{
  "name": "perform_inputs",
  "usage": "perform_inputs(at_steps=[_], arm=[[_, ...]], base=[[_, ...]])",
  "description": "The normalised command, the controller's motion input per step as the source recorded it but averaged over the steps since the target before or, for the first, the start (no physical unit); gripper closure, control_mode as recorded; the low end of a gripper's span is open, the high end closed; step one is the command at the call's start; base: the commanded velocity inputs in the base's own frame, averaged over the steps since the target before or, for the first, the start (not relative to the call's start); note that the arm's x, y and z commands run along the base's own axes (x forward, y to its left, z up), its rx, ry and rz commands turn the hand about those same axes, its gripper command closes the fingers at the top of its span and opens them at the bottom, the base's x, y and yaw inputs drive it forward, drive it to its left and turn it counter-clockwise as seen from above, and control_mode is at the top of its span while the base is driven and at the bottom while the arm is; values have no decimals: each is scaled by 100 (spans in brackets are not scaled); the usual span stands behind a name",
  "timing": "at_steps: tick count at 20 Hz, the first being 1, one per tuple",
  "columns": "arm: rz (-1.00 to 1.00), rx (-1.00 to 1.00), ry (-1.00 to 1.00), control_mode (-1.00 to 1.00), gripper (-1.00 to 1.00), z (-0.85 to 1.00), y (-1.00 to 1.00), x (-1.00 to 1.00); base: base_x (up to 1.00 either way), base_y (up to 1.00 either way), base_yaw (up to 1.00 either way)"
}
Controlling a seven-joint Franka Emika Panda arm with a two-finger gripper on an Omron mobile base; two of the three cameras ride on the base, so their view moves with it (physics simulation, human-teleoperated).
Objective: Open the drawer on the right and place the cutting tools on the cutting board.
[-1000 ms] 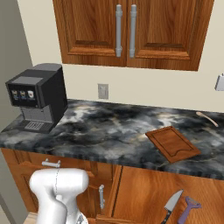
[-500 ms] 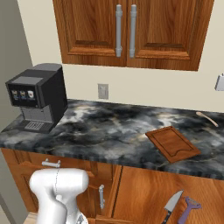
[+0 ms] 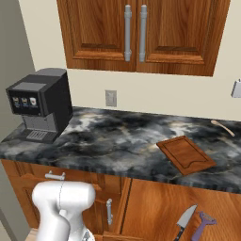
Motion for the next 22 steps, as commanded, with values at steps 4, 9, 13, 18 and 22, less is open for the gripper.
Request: perform_inputs(at_steps=[4,9,13,18,22], arm=[[11,-16,-4,-100,-100,100,45,0],[6,-22,0,-100,-100,100,49,21],[11,-24,4,-100,-100,90,52,30],[15,-25,10,-100,-100,80,43,47],[14,-28,22,-100,-100,51,47,72]], base=[[0,0,0],[0,0,0],[0,0,0],[0,0,0],[0,0,0]])
